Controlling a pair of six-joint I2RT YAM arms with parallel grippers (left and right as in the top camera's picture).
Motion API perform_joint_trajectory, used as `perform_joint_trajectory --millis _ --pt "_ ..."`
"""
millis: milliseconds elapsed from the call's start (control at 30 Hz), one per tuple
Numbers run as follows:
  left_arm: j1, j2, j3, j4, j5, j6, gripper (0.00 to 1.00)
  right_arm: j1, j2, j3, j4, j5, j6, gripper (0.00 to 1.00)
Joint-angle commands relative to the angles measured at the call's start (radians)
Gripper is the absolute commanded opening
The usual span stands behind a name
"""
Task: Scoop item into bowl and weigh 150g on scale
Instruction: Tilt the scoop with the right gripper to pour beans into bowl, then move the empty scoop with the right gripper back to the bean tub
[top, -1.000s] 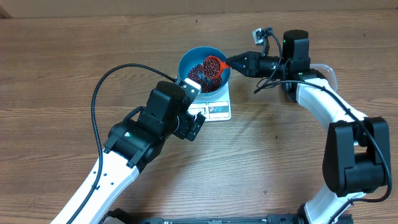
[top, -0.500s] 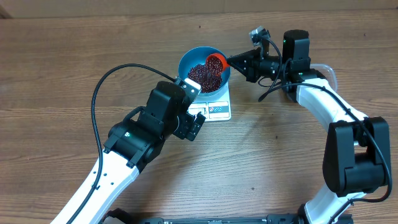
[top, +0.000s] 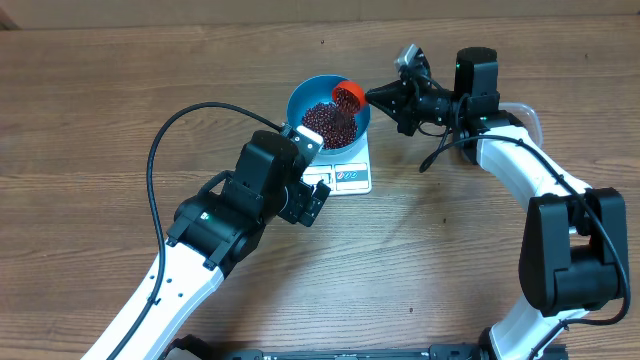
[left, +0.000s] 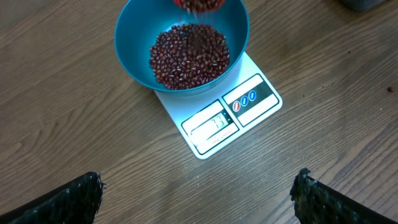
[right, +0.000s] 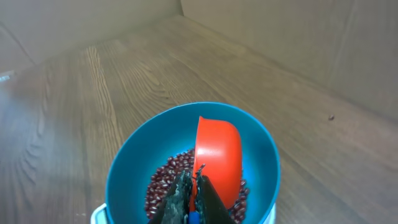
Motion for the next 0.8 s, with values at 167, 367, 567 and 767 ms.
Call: perform_joint_trajectory --millis 167,367,567,767 --pt "0.004 -0.009 -0.003 0.004 0.012 -0.013 1.00 0.003 -0.035 -0.004 0.011 -0.016 -0.292 0.04" --pt "0.004 -0.009 -0.003 0.004 0.012 -0.013 1.00 0.003 -0.035 -0.004 0.037 -0.069 -0.431 0.04" --pt "0.004 -0.009 -0.003 0.004 0.012 -0.013 1.00 0.003 -0.035 -0.004 0.145 -0.093 -0.430 0.04" --pt "0.004 -0.009 -0.003 0.004 0.012 -0.013 1.00 0.003 -0.035 -0.003 0.145 -0.111 -0.395 0.04"
